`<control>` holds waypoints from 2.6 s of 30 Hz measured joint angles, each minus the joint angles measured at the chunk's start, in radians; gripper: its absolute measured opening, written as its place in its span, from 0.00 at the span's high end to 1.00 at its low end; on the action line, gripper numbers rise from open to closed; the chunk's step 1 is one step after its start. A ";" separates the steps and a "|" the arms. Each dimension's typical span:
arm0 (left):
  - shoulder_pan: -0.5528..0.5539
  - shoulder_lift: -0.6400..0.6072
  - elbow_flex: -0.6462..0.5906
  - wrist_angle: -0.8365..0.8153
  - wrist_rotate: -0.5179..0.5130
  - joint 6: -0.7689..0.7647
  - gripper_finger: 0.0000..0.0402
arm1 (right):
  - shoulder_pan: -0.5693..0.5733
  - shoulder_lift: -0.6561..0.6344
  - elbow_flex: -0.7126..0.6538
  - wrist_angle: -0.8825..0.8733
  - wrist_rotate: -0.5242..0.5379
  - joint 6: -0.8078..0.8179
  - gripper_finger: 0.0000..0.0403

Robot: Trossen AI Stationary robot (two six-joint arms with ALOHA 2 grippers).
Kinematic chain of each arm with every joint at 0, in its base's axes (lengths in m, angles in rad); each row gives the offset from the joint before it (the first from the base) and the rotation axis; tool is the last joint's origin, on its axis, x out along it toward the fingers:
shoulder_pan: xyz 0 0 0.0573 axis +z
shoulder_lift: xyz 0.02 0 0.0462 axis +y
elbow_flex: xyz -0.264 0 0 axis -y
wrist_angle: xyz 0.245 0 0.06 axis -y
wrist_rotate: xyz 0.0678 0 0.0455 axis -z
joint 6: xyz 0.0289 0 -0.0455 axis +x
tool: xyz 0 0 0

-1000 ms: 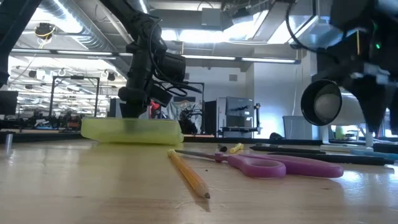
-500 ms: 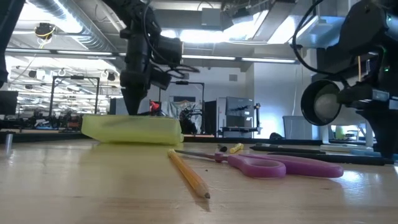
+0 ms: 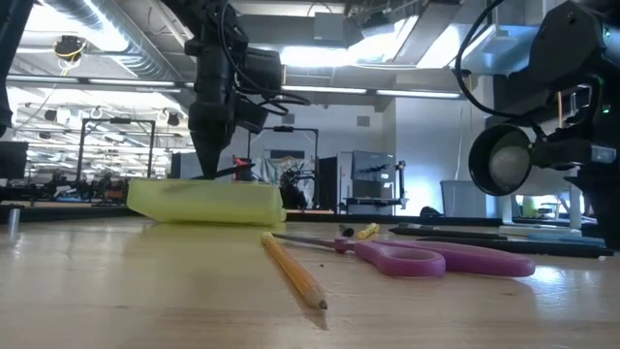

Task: Pick & place school supplies into a supply box
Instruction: Put the black pen into the yellow supply box, then put the blue pen into the yellow supply box

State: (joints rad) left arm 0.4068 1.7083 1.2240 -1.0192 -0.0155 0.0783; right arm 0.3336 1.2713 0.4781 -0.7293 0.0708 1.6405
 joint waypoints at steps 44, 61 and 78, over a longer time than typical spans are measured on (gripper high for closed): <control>-0.061 -0.011 -0.034 0.145 0.106 -0.057 0.87 | -0.002 0.007 0.075 -0.042 0.029 -0.216 0.90; -0.239 -0.308 -0.208 0.935 0.162 -0.240 0.87 | -0.001 -0.032 0.400 -0.020 0.334 -0.640 0.90; -0.449 -0.238 -0.415 1.643 0.012 -0.302 0.88 | -0.001 -0.041 0.465 0.610 0.375 -1.187 0.90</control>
State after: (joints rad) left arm -0.0421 1.4703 0.8093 0.6241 -0.0032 -0.2237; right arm 0.3328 1.2304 0.9432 -0.1188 0.4461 0.4533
